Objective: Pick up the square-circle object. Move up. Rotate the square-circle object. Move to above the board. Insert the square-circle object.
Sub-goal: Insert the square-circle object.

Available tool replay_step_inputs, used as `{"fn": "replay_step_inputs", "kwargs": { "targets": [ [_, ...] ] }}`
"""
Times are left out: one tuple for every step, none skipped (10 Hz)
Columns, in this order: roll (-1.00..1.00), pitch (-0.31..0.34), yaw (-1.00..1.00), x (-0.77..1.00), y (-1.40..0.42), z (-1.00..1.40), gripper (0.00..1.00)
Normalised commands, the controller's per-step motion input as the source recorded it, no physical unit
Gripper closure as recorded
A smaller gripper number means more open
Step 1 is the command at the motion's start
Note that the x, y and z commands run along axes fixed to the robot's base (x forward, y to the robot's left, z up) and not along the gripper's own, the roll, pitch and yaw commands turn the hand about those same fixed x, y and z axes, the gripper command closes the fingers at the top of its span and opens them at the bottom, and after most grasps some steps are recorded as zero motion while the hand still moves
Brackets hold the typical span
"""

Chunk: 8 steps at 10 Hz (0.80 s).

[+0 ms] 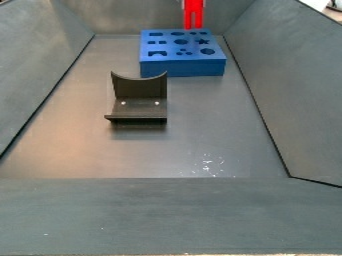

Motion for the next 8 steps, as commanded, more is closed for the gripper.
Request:
{"fn": "replay_step_inputs", "kwargs": {
  "targets": [
    [0.06, -0.037, -0.02, -0.19, 0.0, -0.07, 1.0],
    [0.04, -0.043, -0.02, -0.13, -0.01, -0.05, 1.0],
    [0.07, -0.019, -0.05, -0.02, -0.1, -0.03, 1.0],
    [0.1, 0.0, -0.18, 0.0, -0.19, 0.0, 1.0],
    [0.06, 0.0, -0.25, 0.01, -0.09, 0.0, 1.0],
    [0.01, 0.0, -0.16, 0.0, 0.0, 0.0, 1.0],
    [0.03, 0.0, -0.09, -0.01, 0.0, -0.02, 1.0],
    [0.06, 0.0, -0.06, 0.0, -0.01, -0.09, 1.0]
  ]
}}
